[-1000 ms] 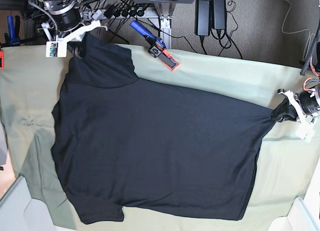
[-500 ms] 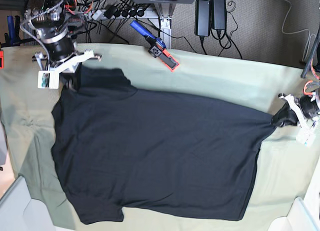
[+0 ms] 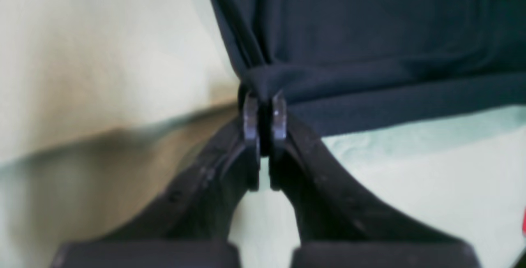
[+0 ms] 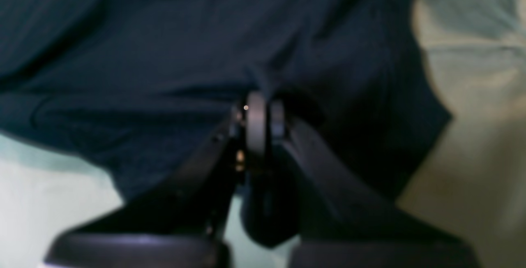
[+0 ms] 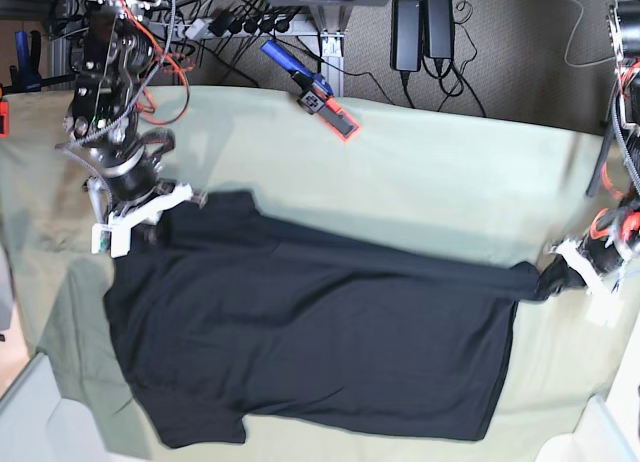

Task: Fold the T-shirt properly
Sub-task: 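Lift the shirt with both grippers and fold it over toward the hem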

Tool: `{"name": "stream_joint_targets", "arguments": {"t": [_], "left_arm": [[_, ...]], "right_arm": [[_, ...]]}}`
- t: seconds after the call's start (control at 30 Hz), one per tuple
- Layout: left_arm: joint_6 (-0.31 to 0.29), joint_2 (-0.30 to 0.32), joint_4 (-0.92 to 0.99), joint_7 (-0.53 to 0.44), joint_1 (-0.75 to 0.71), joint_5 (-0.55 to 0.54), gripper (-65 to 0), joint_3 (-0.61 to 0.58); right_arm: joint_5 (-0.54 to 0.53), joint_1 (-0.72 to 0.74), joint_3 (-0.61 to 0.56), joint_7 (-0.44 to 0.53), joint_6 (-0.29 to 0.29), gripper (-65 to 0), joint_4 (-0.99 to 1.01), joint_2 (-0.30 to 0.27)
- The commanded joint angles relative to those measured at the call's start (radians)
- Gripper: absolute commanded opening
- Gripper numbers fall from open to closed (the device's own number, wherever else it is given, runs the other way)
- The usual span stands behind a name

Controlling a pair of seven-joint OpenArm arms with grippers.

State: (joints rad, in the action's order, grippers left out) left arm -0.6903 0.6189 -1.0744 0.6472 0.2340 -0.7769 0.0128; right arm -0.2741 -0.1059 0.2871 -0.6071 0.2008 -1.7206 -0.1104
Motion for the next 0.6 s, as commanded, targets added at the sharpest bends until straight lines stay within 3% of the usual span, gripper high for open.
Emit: {"name": "stream_joint_targets", "arguments": {"t": [0.0, 0.2, 0.43, 0.57], "left_arm": [[-0.008, 0.022, 0.004, -0.042, 0.045, 0.007, -65.0, -0.008], [-0.008, 0.021, 0.063, -0.114, 0.150, 0.100, -65.0, -0.133], [-0.008, -0.007, 0.111, -0.144, 0.236, 0.140, -65.0, -0.159], [-0.008, -0.022, 0.159, -0.185, 0.270, 0.185, -61.4, -0.184]], "right_arm": [[0.001, 0.043, -0.002, 0.022, 0.037, -65.0, 0.014, -0.011], [0.034, 0.252, -0.063, -0.034, 0.042, -65.0, 0.239, -0.036], [0.053, 0.465, -0.090, -0.056, 0.043, -65.0, 0.420, -0.053], [0.076, 0.553, -0.092, -0.056, 0.043, -65.0, 0.506, -0.053]]}}
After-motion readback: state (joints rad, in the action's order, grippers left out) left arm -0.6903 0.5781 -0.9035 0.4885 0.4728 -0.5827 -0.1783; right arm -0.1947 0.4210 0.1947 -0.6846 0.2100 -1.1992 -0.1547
